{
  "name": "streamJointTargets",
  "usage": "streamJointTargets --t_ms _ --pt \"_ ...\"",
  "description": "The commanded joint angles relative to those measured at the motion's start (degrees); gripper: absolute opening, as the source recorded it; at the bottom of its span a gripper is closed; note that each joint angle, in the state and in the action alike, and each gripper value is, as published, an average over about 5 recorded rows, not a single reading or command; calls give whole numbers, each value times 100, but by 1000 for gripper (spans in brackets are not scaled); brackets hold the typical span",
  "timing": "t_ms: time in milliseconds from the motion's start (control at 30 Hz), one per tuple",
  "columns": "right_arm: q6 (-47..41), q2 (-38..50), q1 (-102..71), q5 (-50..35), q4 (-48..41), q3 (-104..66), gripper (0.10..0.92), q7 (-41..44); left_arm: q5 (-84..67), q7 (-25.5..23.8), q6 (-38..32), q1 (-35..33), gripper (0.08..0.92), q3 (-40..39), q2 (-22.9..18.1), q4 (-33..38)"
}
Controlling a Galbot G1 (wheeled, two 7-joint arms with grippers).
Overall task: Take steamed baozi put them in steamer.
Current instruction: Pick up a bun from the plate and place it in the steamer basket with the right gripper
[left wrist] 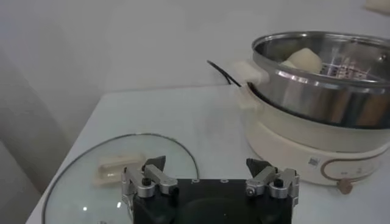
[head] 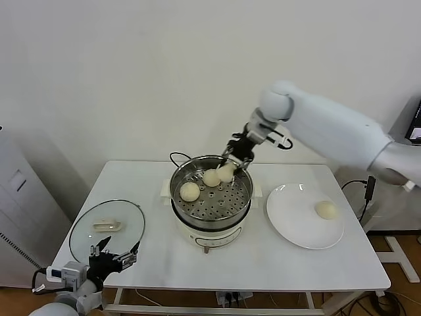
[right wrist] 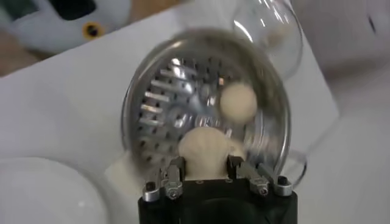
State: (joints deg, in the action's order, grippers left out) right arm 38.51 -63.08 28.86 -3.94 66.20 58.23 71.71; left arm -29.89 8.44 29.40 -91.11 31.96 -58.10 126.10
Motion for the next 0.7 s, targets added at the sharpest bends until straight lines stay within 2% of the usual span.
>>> streamJointTargets --t_ms 33,267,700 --pt "1025 -445 -296 844 347 -66 441 25 5 -2 -2 -3 823 -3 -7 -7" --pt "1149 -374 -733 1394 552 -175 441 33 12 -3 1 7 823 -5 -15 -6" --pt "1149 -655 -1301 1923 490 -391 441 33 12 -7 -10 10 823 0 -12 -48"
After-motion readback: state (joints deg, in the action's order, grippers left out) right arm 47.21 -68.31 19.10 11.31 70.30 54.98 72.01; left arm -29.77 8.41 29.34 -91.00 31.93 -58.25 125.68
